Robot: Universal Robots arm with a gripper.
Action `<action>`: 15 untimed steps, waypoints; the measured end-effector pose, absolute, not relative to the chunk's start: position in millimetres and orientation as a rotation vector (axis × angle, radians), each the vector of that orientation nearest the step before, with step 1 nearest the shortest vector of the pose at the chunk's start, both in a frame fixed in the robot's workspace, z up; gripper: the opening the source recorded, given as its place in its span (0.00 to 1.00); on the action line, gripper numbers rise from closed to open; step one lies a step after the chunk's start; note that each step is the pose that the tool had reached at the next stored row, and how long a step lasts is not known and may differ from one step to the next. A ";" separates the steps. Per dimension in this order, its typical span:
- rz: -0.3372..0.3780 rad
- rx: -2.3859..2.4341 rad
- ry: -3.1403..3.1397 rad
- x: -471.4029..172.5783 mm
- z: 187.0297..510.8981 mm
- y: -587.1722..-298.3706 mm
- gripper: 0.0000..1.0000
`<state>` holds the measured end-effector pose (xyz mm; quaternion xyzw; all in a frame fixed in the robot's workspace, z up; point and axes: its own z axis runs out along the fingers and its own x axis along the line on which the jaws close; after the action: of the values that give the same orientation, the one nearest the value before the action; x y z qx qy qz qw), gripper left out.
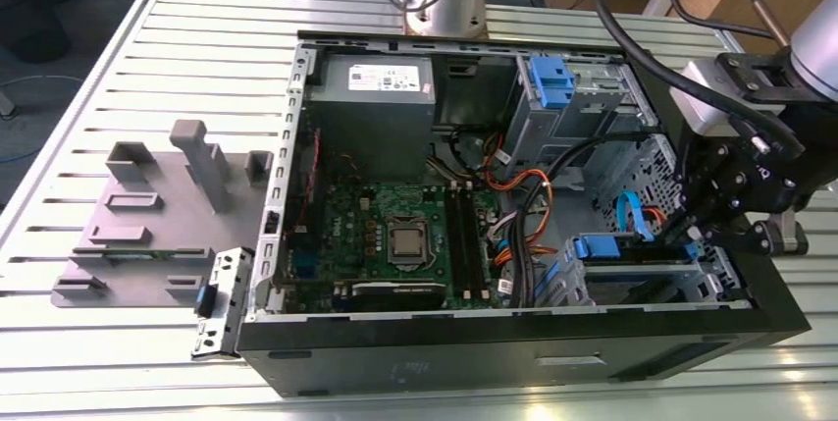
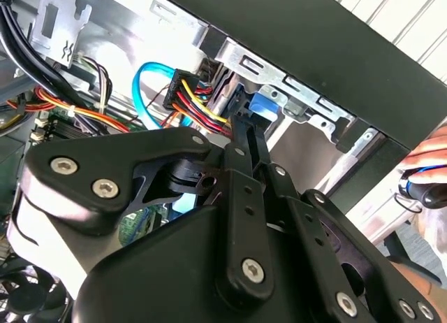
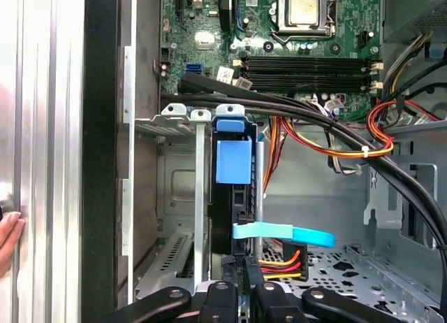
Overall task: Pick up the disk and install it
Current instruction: 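Insert the second disk wire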
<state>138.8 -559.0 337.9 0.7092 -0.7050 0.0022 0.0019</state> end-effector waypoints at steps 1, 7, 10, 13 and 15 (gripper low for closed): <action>0.007 2.225 -2.212 138.7 337.9 -558.7 0.16; 0.007 2.225 -2.212 137.7 337.2 -558.2 0.16; 0.007 2.225 -2.212 137.0 337.0 -558.2 0.16; 0.007 2.225 -2.212 136.4 336.9 -558.1 0.16; 0.007 2.225 -2.212 136.2 336.8 -558.1 0.16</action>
<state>136.2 -558.1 336.8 0.7092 -0.7050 0.0022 0.0019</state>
